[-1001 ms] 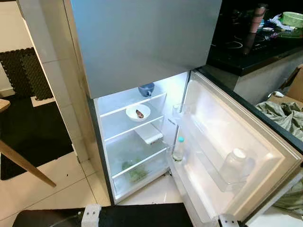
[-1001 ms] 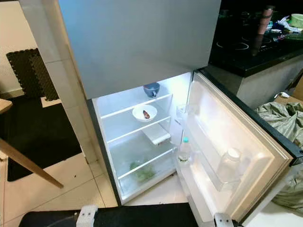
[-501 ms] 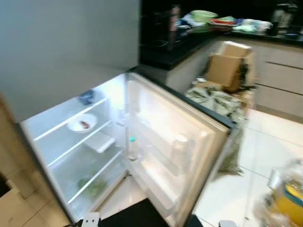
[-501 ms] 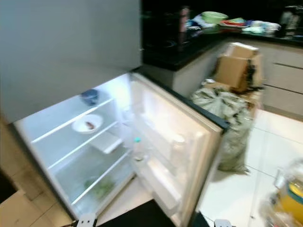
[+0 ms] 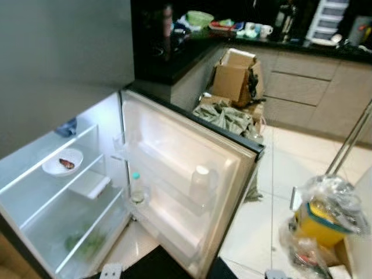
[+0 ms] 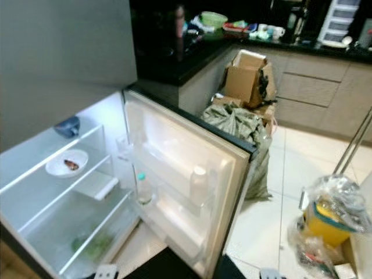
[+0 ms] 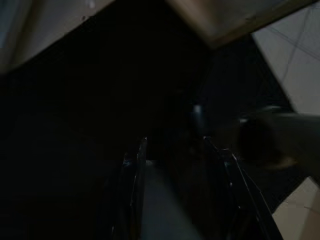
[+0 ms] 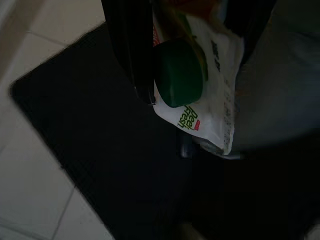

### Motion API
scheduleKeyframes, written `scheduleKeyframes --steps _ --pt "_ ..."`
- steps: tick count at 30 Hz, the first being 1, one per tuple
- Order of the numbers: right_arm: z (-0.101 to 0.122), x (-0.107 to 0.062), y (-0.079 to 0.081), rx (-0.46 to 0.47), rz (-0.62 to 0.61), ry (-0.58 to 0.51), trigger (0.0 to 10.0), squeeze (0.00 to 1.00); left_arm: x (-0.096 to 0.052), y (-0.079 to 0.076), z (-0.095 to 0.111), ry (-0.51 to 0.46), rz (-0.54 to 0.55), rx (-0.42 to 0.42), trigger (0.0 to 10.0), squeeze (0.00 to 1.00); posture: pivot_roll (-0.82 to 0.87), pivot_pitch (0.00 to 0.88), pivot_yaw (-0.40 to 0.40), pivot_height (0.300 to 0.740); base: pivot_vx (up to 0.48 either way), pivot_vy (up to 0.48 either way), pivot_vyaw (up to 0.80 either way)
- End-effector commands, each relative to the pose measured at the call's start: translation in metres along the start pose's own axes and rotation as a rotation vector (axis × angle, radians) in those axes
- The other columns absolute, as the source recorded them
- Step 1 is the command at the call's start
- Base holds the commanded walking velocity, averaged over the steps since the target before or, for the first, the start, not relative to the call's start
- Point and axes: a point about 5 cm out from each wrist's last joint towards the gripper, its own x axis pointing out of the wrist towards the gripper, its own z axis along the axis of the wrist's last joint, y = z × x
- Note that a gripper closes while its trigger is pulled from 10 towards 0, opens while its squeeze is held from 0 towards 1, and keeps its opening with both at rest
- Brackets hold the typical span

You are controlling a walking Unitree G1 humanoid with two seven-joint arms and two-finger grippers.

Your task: Restocking fridge

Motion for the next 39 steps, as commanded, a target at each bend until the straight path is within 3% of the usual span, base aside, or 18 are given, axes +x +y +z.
scheduleKeyframes --steps 1,28,39 --pt "-0.005 -0.002 -0.005 0.006 -0.014 0.016 10.0 0.0 0.001 -0.003 0.002 -0.001 -0.008 0.019 10.0 0.0 -0.05 0.0 -0.01 0.74 0.0 0.0 -0.79" --pt "-0.003 -0.002 -0.005 0.007 -0.014 0.013 10.0 0.0 0.002 -0.004 0.001 0.006 -0.003 0.019 10.0 0.0 -0.05 0.0 -0.01 0.74 0.0 0.0 -0.79" --pt "0.006 -0.001 -0.005 0.013 -0.001 -0.039 10.0 0.0 0.002 -0.004 0.001 0.009 0.004 0.023 10.0 0.0 -0.05 0.0 -0.01 0.74 0.0 0.0 0.0"
